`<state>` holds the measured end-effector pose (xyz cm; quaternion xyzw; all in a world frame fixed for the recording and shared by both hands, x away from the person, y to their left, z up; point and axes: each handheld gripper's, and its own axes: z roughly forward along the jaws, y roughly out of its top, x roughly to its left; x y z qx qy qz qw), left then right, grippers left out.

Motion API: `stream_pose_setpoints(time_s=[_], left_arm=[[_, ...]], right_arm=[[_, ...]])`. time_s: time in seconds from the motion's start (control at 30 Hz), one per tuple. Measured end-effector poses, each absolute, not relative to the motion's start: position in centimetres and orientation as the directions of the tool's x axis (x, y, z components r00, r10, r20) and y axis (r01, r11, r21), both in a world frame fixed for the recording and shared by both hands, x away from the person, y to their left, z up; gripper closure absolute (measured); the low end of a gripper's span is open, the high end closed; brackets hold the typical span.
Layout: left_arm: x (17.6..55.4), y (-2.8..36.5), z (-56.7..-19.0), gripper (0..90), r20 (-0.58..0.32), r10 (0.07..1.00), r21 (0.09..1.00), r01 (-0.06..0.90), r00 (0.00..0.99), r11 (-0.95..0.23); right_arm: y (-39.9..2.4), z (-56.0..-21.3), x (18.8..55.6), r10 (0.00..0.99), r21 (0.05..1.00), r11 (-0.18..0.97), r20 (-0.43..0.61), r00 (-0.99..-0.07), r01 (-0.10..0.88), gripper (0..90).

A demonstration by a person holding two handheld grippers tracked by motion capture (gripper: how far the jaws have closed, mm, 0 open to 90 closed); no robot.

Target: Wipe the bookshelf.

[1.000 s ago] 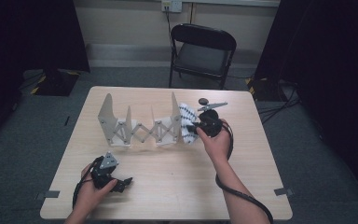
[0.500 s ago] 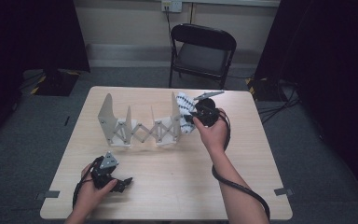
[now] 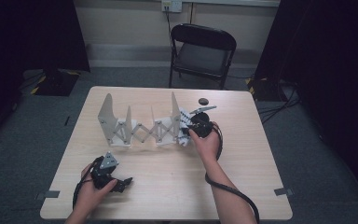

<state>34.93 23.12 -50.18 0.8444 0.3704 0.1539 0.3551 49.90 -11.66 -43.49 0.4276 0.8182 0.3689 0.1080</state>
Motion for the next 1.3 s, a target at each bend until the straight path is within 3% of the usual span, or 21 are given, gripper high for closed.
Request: stream_pose_setpoints(time_s=[0.4,0.7,0.97,1.3], left_arm=[[34.9,23.1,-50.2,0.1,-0.003,0.735,0.714,0.516,0.679,-0.474],[34.9,23.1,-50.2,0.1,-0.003,0.735,0.713,0.517,0.678,-0.474],[34.9,23.1,-50.2,0.1,-0.003,0.735,0.714,0.516,0.678,-0.473],[34.9,23.1,-50.2,0.1,-0.003,0.737,0.713,0.518,0.675,-0.472]], right_arm=[[-11.4,-47.6,49.9,0.786,0.677,0.373,0.133,-0.604,0.635,72.9],[-11.8,-48.1,49.7,0.779,0.672,0.38,0.137,-0.611,0.635,71.4],[-12.7,-45.9,48.9,0.779,0.687,0.393,0.104,-0.619,0.611,71.2],[-13.2,-40.4,49.1,0.776,0.751,0.35,0.102,-0.622,0.56,71.2]])
